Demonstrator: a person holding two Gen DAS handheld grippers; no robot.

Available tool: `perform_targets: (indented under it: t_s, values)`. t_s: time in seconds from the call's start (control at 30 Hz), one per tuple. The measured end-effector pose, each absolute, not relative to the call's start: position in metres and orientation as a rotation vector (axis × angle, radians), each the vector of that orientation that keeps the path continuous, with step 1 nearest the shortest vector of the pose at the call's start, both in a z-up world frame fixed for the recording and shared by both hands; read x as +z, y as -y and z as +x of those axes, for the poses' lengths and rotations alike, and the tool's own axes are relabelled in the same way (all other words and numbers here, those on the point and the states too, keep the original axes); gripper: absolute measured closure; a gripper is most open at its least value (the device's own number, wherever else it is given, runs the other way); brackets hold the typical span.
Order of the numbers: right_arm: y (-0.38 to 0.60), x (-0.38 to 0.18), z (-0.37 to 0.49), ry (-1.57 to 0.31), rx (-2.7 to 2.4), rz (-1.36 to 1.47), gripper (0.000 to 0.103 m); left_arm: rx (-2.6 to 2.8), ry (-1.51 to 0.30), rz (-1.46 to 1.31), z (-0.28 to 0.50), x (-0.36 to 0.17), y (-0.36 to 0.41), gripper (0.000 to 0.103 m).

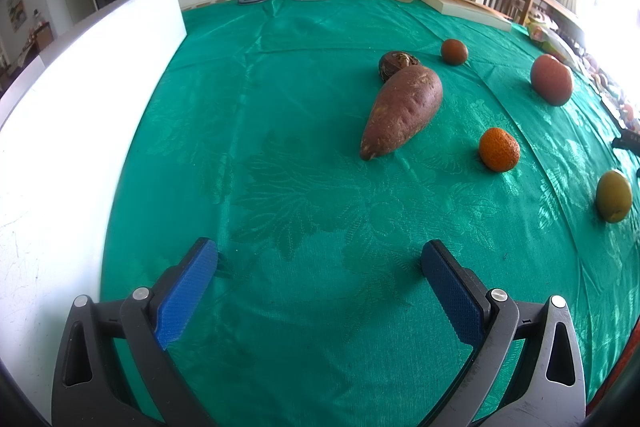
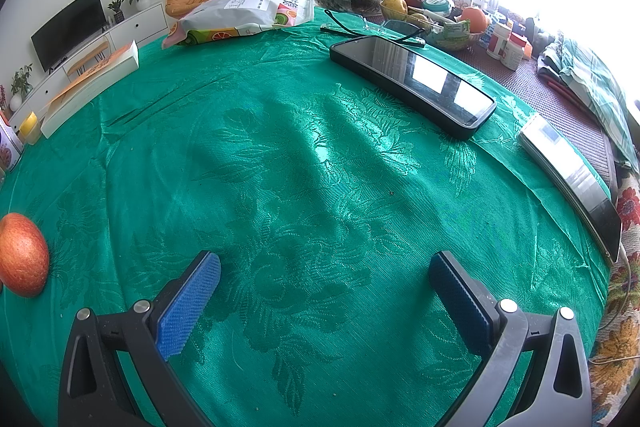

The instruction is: Organize fruits

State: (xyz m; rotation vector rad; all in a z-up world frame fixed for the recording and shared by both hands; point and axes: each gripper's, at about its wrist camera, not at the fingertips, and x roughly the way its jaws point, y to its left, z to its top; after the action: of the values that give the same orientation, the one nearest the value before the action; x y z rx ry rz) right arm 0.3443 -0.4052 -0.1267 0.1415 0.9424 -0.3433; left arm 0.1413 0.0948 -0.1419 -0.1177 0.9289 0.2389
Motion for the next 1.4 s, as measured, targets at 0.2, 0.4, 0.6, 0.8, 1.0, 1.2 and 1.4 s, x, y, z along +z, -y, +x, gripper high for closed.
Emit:
perform_targets:
  t_s: [0.2,0.4,0.6,0.8,1.0,1.2,1.4]
  values:
    - [0.405,-0.127,0.344,-0.942,-0.343,0.141,0.0,0.239,-0.929,-0.118,0.141,-0.142,-0.095,0.001]
    - [0.405,-0.127,0.344,-0.942,-0.343,0.141,0.0,0.239,-0.929,-0.118,0.141,-0.142,-0.095,0.001]
    - [0.405,-0.127,0.344,-0.943,-0.343,0.141,0.0,0.239,-0.929,-0.118,0.141,-0.142,-0.095,0.001]
    - [0.406,-0.127,0.345,-0.943,-0.343,0.141,0.0,0.239,-0.929,-0.118,0.141,-0.142,-0.095,0.001]
    - [0.405,-0.127,0.345,-0.943,-0.343,0.141,0.0,0.239,-0.929,-0.118,0.141,-0.142,-0.095,0.001]
    - [0.405,-0.127,0.344,-0.943,-0.343,0.141,0.0,0.239,-0.929,-0.118,0.141,-0.142,-0.095,0.001]
    - [0.405,-0.127,0.345,-0.943,-0.343,0.141,0.0,0.099,-0.96,-0.183,0.166,-0.13,-0.097,0.002]
